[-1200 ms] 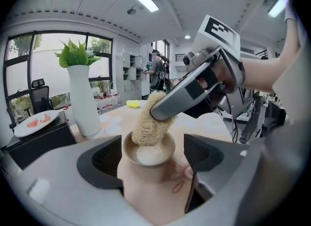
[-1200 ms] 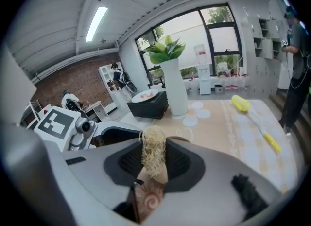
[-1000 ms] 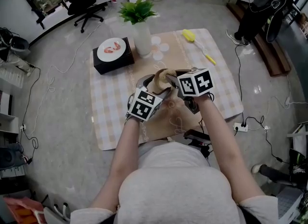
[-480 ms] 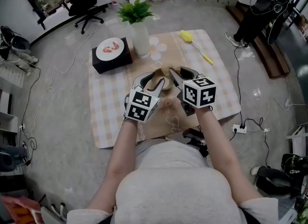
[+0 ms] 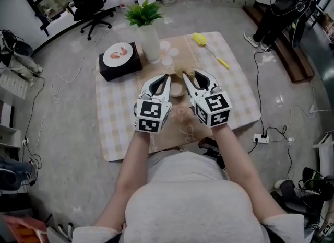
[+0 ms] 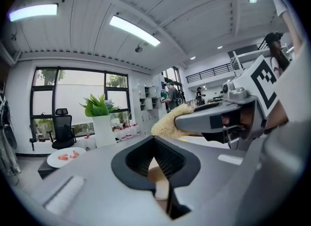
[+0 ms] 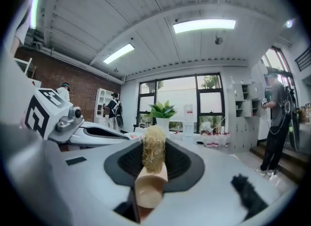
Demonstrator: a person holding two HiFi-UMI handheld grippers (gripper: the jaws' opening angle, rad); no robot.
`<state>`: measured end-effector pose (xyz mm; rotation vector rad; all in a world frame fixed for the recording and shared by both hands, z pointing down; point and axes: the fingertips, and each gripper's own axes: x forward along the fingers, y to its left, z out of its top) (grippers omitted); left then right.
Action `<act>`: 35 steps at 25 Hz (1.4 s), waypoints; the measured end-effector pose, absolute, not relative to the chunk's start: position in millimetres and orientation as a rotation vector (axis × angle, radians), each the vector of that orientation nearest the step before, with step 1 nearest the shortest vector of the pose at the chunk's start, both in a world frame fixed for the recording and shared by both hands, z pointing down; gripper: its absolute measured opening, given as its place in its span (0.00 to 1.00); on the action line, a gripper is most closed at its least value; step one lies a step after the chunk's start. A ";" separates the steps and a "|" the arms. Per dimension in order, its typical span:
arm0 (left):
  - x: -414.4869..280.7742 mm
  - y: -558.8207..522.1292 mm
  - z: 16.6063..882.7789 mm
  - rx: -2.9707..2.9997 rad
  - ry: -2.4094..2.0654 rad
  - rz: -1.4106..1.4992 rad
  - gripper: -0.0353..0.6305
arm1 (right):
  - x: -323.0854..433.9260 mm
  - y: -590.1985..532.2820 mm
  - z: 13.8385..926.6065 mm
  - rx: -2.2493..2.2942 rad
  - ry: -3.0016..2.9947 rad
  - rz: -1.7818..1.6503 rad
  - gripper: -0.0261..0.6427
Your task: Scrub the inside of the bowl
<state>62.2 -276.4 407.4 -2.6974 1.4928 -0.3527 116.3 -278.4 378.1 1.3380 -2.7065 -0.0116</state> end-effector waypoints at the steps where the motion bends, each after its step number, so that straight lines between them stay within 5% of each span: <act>1: 62.1 -275.9 405.3 -2.691 1.495 -0.341 0.06 | 115.2 -276.2 377.0 1.339 -2.707 -0.034 0.19; 18: 60.4 -264.9 350.7 -2.544 1.513 0.025 0.06 | 112.5 -258.0 349.9 1.468 -2.740 -0.269 0.19; 35: 61.2 -257.1 337.2 -2.535 1.477 0.078 0.06 | 106.4 -252.4 342.5 1.477 -2.753 -0.283 0.19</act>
